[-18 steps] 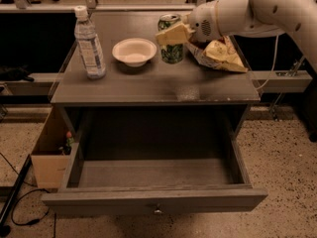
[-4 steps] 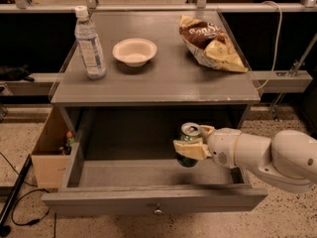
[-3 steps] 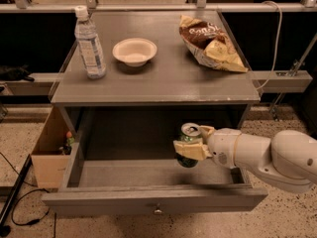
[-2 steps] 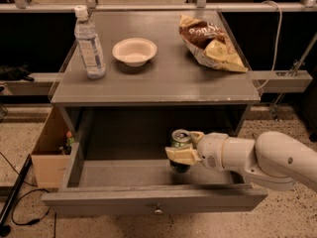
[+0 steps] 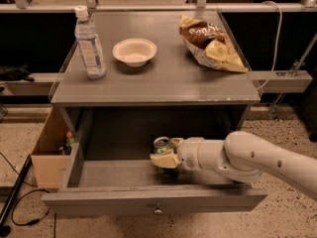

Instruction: Place green can into top drawer

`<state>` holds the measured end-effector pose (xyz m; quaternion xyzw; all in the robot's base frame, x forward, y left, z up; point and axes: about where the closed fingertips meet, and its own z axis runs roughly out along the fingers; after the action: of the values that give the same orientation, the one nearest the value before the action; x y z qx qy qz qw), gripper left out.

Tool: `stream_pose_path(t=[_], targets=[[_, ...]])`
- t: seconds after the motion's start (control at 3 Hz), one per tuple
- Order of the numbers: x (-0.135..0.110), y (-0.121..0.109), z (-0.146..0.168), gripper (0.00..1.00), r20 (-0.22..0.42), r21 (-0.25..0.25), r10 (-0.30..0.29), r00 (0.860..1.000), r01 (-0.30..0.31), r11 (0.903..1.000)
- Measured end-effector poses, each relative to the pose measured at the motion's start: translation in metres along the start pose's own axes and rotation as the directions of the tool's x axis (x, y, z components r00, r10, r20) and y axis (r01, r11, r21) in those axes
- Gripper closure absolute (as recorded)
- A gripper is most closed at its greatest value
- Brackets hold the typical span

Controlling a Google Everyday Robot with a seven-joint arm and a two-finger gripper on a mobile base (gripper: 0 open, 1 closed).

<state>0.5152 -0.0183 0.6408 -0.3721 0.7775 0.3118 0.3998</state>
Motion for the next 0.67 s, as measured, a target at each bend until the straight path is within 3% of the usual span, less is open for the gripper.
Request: stream_pose_path(t=[0.33, 0.67], targets=[[0.0, 0.0001, 0.001, 0.94, -0.002, -0.001, 0.0, 1.0, 0.0, 1.0], [0.0, 0.0001, 0.001, 0.71, -0.002, -0.001, 0.0, 1.0, 0.0, 1.0]])
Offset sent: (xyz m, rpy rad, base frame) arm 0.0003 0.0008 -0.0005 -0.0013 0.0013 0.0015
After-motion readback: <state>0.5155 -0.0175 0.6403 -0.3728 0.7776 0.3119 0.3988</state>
